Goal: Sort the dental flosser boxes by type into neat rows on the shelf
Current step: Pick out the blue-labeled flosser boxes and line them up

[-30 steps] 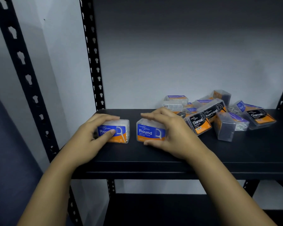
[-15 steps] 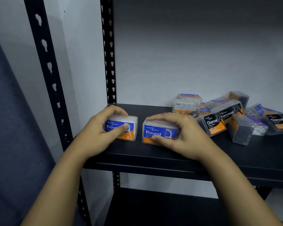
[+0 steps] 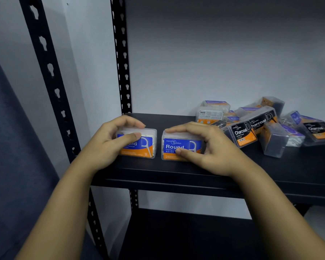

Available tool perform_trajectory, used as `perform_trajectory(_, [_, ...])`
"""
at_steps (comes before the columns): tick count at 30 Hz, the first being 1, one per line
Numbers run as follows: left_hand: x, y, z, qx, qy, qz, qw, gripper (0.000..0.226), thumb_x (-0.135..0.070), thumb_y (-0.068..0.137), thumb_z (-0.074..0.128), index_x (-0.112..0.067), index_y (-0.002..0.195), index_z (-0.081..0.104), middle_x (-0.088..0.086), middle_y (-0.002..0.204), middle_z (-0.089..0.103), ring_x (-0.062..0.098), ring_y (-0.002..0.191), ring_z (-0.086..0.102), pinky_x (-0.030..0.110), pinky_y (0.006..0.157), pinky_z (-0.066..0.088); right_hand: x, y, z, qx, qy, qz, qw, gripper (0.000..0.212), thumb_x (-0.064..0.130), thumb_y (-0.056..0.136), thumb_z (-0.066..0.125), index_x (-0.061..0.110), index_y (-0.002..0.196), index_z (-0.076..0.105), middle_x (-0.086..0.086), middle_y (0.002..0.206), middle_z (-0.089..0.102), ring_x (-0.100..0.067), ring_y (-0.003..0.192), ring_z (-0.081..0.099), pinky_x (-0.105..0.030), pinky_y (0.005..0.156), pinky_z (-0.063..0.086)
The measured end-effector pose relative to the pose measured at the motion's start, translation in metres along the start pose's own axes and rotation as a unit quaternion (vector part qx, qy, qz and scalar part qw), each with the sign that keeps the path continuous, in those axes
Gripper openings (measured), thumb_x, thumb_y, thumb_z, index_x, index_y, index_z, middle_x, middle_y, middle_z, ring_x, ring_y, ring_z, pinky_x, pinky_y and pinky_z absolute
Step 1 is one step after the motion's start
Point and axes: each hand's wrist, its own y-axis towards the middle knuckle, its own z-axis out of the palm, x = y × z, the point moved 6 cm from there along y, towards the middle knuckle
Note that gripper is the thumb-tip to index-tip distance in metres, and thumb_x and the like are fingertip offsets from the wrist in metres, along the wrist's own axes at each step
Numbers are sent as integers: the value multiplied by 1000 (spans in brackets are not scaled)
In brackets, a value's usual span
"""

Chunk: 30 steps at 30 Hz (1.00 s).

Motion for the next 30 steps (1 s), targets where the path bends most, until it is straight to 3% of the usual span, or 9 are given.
perform_trajectory(6, [-1, -1, -1, -3, -8, 4, 1000, 32, -36, 78, 70, -20, 106, 71, 7, 106, 72, 19, 95, 70, 33, 81, 56, -1, -3, 1, 8, 43, 22, 999, 50, 17, 91, 80, 24, 138, 66, 13, 129, 71, -2, 119, 67, -32, 103, 56])
perform_trajectory(12, [0, -2, -2, -5, -10, 0, 1000, 24, -27, 83, 69, -21, 106, 71, 3, 105, 72, 17, 99, 72, 28, 75, 60, 2, -2, 4, 12, 37, 25, 999, 52, 22, 91, 80, 24, 141, 64, 12, 129, 68, -4, 118, 66, -29, 94, 59])
perform_trajectory(17, [1, -3, -3, -4, -8, -5, 1000, 26, -27, 83, 70, -18, 107, 71, 3, 106, 73, 21, 102, 71, 39, 80, 59, 2, 1, 6, 15, 14, 14, 1000, 52, 26, 93, 78, 25, 143, 63, 12, 134, 62, -5, 126, 59, -22, 99, 54])
perform_trajectory(23, [0, -4, -3, -10, -2, -3, 1000, 23, -29, 82, 71, -20, 103, 71, 0, 103, 74, 18, 99, 72, 31, 75, 59, 1, 0, 8, 27, 20, 23, 999, 53, 25, 94, 76, 25, 146, 61, 15, 135, 60, -2, 127, 58, -16, 94, 54])
perform_trajectory(30, [-2, -3, -3, -5, 27, 13, 1000, 28, -32, 78, 75, -21, 104, 70, -1, 105, 73, 18, 102, 71, 32, 76, 60, 1, -1, 9, 26, 18, 35, 999, 58, 31, 92, 78, 27, 147, 59, 11, 133, 63, -4, 122, 62, -24, 93, 58])
